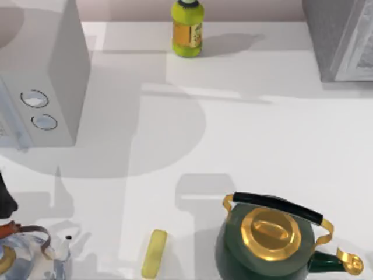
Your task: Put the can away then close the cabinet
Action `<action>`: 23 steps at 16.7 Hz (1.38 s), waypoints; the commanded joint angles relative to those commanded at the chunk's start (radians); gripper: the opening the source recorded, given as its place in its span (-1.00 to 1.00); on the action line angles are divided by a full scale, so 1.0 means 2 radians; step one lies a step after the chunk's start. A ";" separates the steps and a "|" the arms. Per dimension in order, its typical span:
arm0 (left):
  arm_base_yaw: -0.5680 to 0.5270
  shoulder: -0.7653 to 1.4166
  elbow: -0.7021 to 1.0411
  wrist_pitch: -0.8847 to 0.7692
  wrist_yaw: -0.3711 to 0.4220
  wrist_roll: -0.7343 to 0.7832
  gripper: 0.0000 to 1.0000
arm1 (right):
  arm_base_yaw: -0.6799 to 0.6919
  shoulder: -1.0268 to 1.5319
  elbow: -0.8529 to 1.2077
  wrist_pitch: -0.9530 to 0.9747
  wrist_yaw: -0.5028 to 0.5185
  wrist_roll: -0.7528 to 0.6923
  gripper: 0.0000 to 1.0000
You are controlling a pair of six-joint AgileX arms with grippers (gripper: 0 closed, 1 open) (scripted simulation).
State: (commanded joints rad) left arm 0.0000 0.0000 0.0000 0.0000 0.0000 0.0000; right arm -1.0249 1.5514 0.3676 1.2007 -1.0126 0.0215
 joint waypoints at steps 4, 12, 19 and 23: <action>0.000 0.000 0.000 0.000 0.000 0.000 1.00 | 0.002 -0.001 -0.002 -0.001 0.001 0.000 1.00; 0.000 0.000 0.000 0.000 0.000 0.000 1.00 | -0.014 -0.005 0.137 -0.143 -0.008 -0.005 1.00; 0.000 0.000 0.000 0.000 0.000 0.000 1.00 | -0.026 -0.034 0.409 -0.477 -0.015 0.002 1.00; 0.000 0.000 0.000 0.000 0.000 0.000 1.00 | -0.020 -0.066 0.559 -0.659 -0.014 0.004 1.00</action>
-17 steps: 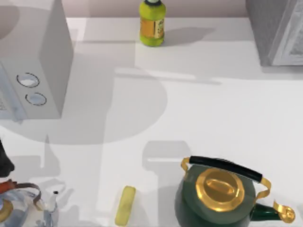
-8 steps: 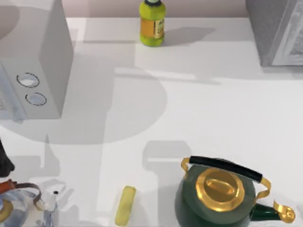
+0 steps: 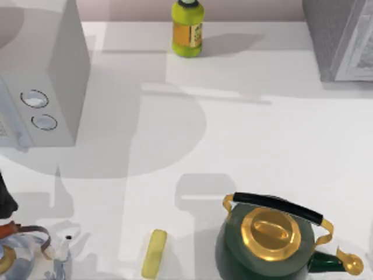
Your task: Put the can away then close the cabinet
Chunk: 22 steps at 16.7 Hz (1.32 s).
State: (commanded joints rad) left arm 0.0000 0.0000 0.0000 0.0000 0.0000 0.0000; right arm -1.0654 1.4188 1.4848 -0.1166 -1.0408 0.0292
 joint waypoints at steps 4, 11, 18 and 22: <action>0.000 0.000 0.000 0.000 0.000 0.000 1.00 | 0.009 -0.030 0.102 -0.110 0.003 -0.003 1.00; 0.000 0.000 0.000 0.000 0.000 0.000 1.00 | 0.010 -0.039 0.129 -0.135 0.003 -0.004 1.00; 0.000 0.000 0.000 0.000 0.000 0.000 1.00 | 0.119 -0.035 0.132 -0.144 0.101 0.001 1.00; 0.000 0.000 0.000 0.000 0.000 0.000 1.00 | 0.267 -0.035 0.130 -0.152 0.254 0.005 1.00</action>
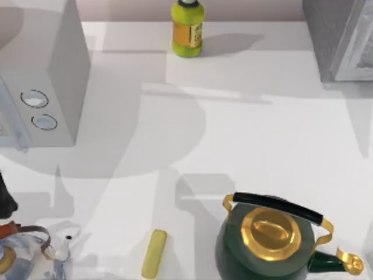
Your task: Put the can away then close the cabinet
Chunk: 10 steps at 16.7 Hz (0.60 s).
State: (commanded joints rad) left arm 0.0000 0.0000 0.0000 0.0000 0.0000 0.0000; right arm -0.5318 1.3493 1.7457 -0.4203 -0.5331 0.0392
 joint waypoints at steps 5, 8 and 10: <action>0.000 0.000 0.000 0.000 0.000 0.000 1.00 | 0.217 -0.007 -0.003 -0.007 0.220 -0.002 1.00; 0.000 0.000 0.000 0.000 0.000 0.000 1.00 | 0.338 -0.014 -0.004 -0.010 0.342 -0.005 1.00; 0.000 0.000 0.000 0.000 0.000 0.000 1.00 | 0.403 -0.020 -0.007 -0.010 0.409 -0.006 1.00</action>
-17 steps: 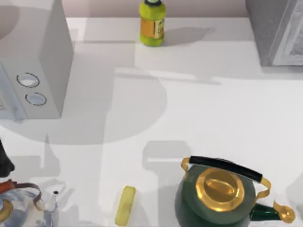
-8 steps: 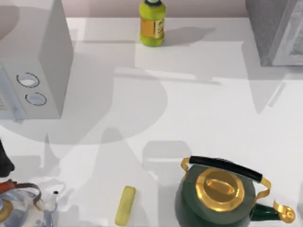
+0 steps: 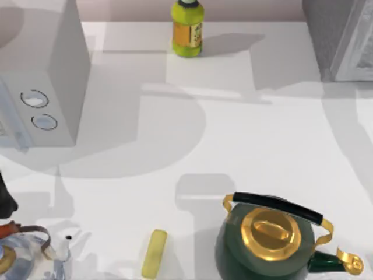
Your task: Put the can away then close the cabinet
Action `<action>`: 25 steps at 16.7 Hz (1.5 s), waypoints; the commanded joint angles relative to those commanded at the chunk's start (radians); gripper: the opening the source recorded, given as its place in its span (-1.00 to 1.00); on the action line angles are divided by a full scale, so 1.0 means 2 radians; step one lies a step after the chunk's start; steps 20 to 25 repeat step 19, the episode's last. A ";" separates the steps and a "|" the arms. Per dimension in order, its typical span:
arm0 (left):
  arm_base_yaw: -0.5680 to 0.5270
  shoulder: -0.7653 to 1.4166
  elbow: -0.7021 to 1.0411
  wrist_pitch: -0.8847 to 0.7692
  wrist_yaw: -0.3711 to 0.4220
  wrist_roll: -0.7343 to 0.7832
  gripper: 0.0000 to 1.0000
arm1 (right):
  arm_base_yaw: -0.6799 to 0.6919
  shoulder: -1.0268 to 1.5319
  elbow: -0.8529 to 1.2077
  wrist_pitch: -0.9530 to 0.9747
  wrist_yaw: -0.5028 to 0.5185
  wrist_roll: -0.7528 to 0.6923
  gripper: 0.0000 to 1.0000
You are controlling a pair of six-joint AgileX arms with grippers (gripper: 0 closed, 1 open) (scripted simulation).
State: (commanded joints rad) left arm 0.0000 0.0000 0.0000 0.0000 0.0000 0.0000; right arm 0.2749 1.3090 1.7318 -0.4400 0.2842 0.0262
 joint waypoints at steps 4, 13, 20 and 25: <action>0.000 0.000 0.000 0.000 0.000 0.000 1.00 | 0.076 -0.008 -0.005 -0.001 0.076 -0.003 1.00; 0.000 0.000 0.000 0.000 0.000 0.000 1.00 | 0.064 -0.002 0.010 0.001 0.084 -0.009 1.00; 0.000 0.000 0.000 0.000 0.000 0.000 1.00 | 0.031 0.056 0.049 0.018 0.052 -0.009 1.00; 0.000 0.000 0.000 0.000 0.000 0.000 1.00 | 0.031 0.056 0.049 0.018 0.052 -0.009 1.00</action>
